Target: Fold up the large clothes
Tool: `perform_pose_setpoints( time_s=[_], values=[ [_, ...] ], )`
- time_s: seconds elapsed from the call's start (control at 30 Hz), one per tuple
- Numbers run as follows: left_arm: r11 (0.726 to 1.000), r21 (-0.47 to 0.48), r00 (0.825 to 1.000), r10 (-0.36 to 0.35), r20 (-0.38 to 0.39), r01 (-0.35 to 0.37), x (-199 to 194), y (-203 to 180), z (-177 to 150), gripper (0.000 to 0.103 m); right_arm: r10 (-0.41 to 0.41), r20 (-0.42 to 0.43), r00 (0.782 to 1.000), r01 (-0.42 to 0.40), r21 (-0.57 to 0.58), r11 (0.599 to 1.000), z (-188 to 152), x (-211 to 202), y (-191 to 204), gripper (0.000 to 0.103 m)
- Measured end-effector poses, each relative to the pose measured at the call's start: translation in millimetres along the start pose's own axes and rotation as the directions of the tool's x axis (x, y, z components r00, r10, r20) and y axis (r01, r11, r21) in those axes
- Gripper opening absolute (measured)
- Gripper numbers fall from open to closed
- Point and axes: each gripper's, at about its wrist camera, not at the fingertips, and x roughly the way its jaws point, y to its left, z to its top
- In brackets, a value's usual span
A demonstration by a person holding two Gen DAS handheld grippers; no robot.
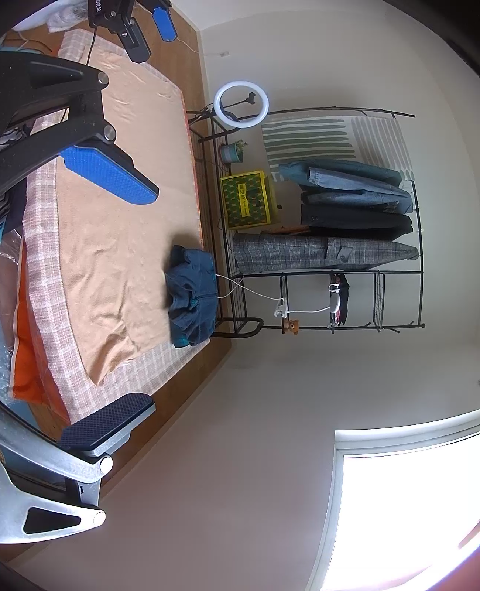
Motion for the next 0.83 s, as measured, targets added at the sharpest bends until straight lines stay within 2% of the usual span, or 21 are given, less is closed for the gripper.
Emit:
perform_pose_setpoints(
  time_s=[0.6, 0.83],
  values=[
    [1.000, -0.011, 1.000, -0.001, -0.006, 0.001, -1, 8, 0, 0.103, 0.024, -0.029, 0.999, -0.024, 0.001, 1.000, -7, 11, 2, 0.103],
    [1.000, -0.006, 1.000, 0.008, 0.019, -0.007, -7, 15, -4, 0.103, 0.021, -0.037, 0.999, -0.020, 0.021, 1.000, -9, 12, -2, 0.103]
  ],
)
